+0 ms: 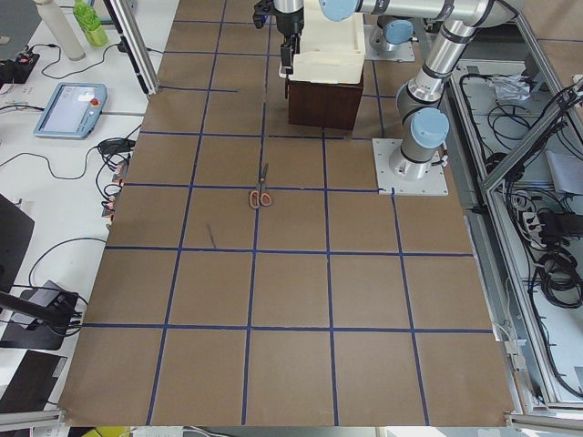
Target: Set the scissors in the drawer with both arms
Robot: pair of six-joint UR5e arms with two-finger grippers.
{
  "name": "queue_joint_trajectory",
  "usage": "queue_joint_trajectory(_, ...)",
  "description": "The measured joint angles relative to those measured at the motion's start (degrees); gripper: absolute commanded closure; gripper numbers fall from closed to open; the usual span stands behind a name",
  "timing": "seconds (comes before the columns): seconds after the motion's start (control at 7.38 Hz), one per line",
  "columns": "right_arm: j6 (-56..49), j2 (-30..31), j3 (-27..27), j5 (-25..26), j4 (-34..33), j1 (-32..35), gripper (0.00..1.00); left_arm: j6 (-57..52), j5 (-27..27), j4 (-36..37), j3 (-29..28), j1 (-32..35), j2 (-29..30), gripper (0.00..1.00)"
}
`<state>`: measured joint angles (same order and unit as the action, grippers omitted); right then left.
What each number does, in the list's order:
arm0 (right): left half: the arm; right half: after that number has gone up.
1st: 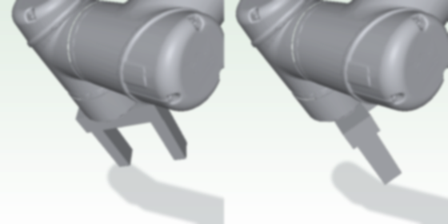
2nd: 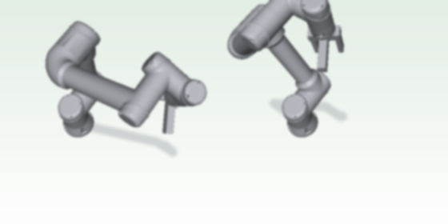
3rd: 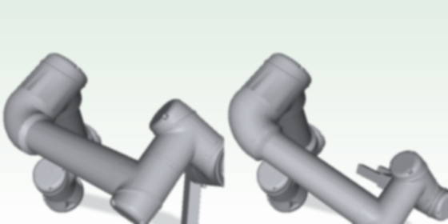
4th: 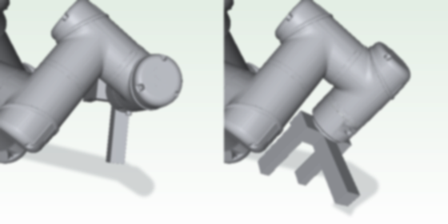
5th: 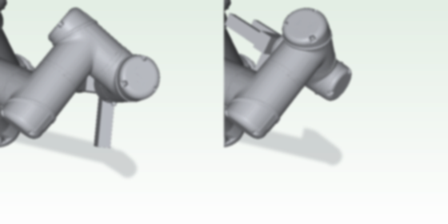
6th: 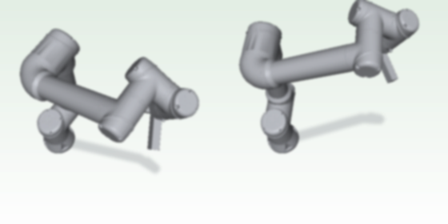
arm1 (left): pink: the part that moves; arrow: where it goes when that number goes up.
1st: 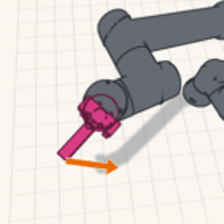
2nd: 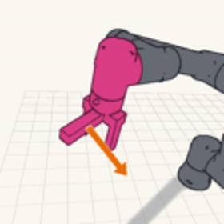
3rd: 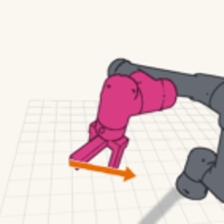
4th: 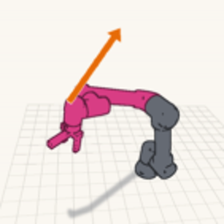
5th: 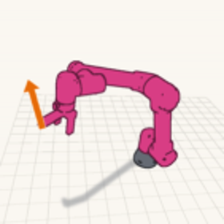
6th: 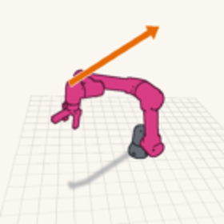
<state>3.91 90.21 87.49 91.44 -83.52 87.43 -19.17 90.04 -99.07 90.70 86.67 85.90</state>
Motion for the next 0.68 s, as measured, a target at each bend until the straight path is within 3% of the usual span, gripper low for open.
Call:
queue_joint_trajectory(0.41,-0.22,-0.61,-1.1,-0.53,-0.04,0.32,0.0,-16.62,0.46,2.81,2.62,-5.99,1.55,0.0)
queue_joint_trajectory(0.68,-0.91,-4.57,-4.73,-2.45,-1.32,3.21,0.0,-31.74,1.24,11.62,8.22,-9.68,3.05,0.0)
